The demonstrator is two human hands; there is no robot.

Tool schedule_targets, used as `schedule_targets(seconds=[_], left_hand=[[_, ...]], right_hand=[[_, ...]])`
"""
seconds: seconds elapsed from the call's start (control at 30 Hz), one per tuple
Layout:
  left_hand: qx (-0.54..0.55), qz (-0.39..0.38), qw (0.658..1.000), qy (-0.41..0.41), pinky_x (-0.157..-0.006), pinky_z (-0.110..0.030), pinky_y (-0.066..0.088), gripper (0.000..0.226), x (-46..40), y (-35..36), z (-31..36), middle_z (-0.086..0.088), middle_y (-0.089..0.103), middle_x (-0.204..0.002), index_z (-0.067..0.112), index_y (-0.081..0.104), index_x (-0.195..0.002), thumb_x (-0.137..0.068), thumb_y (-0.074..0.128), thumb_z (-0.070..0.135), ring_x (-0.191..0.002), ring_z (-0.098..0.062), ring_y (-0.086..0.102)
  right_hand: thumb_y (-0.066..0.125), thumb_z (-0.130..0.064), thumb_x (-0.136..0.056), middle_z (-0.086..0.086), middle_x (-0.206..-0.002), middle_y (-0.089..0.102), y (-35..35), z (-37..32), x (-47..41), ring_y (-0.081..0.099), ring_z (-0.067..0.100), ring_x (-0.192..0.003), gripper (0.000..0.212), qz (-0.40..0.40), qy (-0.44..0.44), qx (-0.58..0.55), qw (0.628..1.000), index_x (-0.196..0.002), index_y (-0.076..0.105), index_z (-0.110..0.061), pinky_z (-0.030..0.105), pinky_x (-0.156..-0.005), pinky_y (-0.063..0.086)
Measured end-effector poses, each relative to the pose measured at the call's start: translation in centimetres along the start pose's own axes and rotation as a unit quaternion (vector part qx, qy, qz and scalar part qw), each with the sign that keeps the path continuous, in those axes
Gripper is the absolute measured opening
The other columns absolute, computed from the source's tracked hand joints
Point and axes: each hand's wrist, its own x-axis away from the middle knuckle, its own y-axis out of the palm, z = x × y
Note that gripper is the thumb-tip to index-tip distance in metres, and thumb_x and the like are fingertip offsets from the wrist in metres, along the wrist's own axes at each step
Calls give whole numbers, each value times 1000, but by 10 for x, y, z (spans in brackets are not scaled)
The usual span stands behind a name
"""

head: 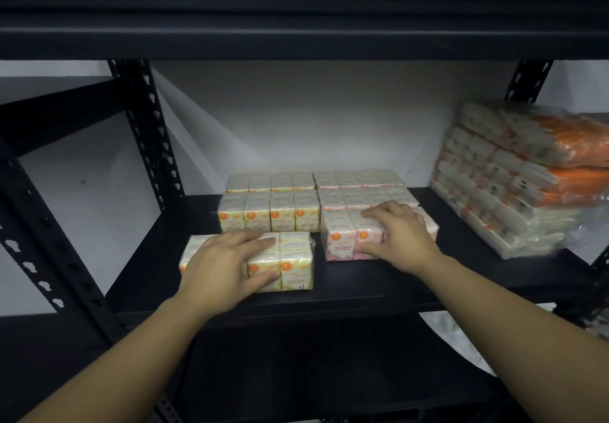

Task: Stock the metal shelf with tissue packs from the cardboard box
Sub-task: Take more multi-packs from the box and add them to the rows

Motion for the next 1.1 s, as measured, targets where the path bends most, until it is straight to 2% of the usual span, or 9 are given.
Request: schedule_targets(seconds=[0.13,0.3,0.5,0.77,0.9,1.0,1.07,1.1], left_hand=[[-4,-3,1000,-2,-110,-39,42,73,-1,-1,0,13,60,-145,40,61,-141,-86,43,84,-134,-12,54],[3,-29,1000,8,-115,-40,36,85,-17,2,-4,11,55,-151,39,58,-145,-84,28,90,-140,-15,49],[-14,-49,999,13,-119,-42,32,65,-57,8,0,8,53,-154,36,53,-149,-92,54,67,-143,-19,45],[-9,-59,998,26,-118,-43,36,61,-81,20,-1,5,53,-155,33,53,-150,-96,57,61,-143,-21,47],[-13,-61,997,42,-124,-42,27,67,-80,18,-2,3,49,-158,33,50,-153,-94,59,64,-147,-21,42],[-9,-30,999,40,-129,-49,16,72,-61,12,3,1,42,-162,33,46,-154,-92,62,64,-152,-22,33],[14,21,999,42,-126,-54,25,66,-34,9,8,-4,47,-157,28,51,-149,-92,69,55,-148,-25,38],[29,40,998,47,-123,-56,31,62,-17,9,12,-5,50,-152,25,55,-146,-91,72,49,-145,-26,42]], right_hand=[[78,-69,-75,-8,-139,51,4,3,-8,43,20,-132,79,0,0,14,1000,-143,57,-35,41,-114,25],[75,-68,-79,-7,-140,51,8,5,-6,44,20,-133,75,15,-13,20,1000,-144,57,-35,44,-115,27],[76,-68,-79,-7,-143,50,10,8,-2,42,20,-135,78,15,-19,33,999,-147,53,-37,44,-116,26],[75,-69,-78,-8,-144,48,11,8,-2,41,19,-136,78,10,-17,32,999,-146,52,-38,44,-118,25],[72,-73,-78,-7,-149,48,7,6,-3,41,21,-139,83,-5,-21,28,999,-148,51,-36,43,-119,25],[68,-75,-79,-3,-157,46,0,-2,10,36,23,-146,85,8,-33,22,999,-151,48,-33,46,-125,21],[69,-69,-84,-2,-156,48,0,-13,32,37,22,-148,78,49,-48,7,998,-149,53,-28,49,-126,22],[70,-64,-87,-2,-153,52,4,-19,47,40,21,-145,71,72,-57,-3,996,-146,57,-25,50,-124,27]])
